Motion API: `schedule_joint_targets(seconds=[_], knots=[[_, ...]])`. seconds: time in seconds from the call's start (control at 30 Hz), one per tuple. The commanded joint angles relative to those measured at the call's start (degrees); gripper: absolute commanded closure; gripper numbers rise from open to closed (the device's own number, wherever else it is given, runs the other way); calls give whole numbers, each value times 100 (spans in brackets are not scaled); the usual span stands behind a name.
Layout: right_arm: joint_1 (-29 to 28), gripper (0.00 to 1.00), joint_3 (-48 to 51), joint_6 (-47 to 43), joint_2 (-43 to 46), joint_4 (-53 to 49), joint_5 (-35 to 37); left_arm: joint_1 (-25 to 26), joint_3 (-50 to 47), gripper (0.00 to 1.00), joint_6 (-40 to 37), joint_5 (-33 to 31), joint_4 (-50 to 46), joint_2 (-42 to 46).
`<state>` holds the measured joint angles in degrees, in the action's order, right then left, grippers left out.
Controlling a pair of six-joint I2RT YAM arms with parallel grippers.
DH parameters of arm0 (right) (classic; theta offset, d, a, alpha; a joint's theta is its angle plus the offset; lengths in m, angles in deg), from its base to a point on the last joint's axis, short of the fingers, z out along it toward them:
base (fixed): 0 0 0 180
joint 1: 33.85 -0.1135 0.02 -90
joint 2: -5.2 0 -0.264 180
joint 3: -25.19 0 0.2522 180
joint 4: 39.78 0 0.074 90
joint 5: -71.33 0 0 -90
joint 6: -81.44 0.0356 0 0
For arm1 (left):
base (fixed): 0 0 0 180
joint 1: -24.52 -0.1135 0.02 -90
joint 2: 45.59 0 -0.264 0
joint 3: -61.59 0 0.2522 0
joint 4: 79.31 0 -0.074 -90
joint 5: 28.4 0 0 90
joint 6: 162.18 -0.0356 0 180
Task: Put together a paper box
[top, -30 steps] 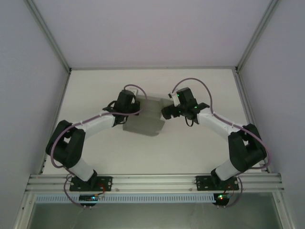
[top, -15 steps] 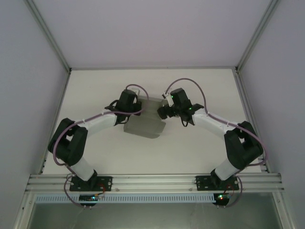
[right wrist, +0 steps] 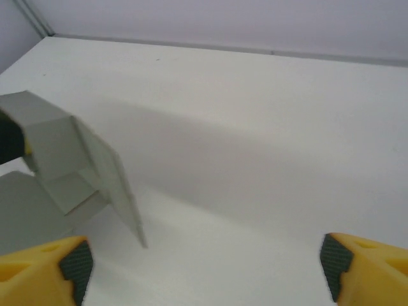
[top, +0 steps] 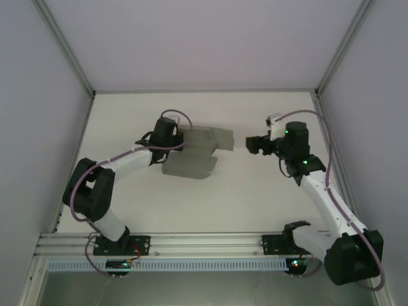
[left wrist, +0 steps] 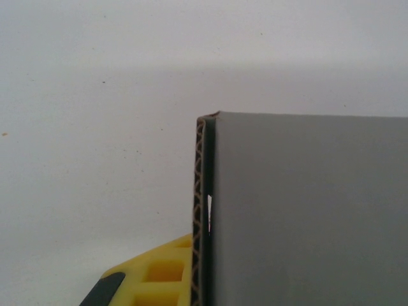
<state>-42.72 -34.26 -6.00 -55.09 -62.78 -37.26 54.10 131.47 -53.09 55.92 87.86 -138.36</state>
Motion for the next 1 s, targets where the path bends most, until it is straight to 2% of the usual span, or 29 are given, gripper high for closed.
schedule_joint_targets(seconds=[0.0, 0.1, 0.3, 0.43, 0.6, 0.77, 0.97], knots=[[432, 15, 99, 157, -519, -134, -1467, -19, -100, 100, -129, 433, 285, 281], [539, 19, -355, -180, -1260, -197, -2065, -22, -146, 100, -161, 620, 389, 312], [79, 22, -1203, -833, -2347, -510, -2754, -20, -81, 100, -125, 615, 364, 271], [-231, 23, -1391, -1225, -2653, -748, -3086, -16, -11, 100, -105, 540, 369, 220], [-584, 31, -1433, -1467, -2776, -818, -3426, -14, 149, 100, -91, 347, 212, 94], [-927, 39, -1615, -1254, -3058, -696, -3253, 16, 171, 100, -72, 269, 182, 12], [-1265, 45, -1835, -695, -3449, -228, -2774, 216, 235, 100, -154, -203, 53, -47]])
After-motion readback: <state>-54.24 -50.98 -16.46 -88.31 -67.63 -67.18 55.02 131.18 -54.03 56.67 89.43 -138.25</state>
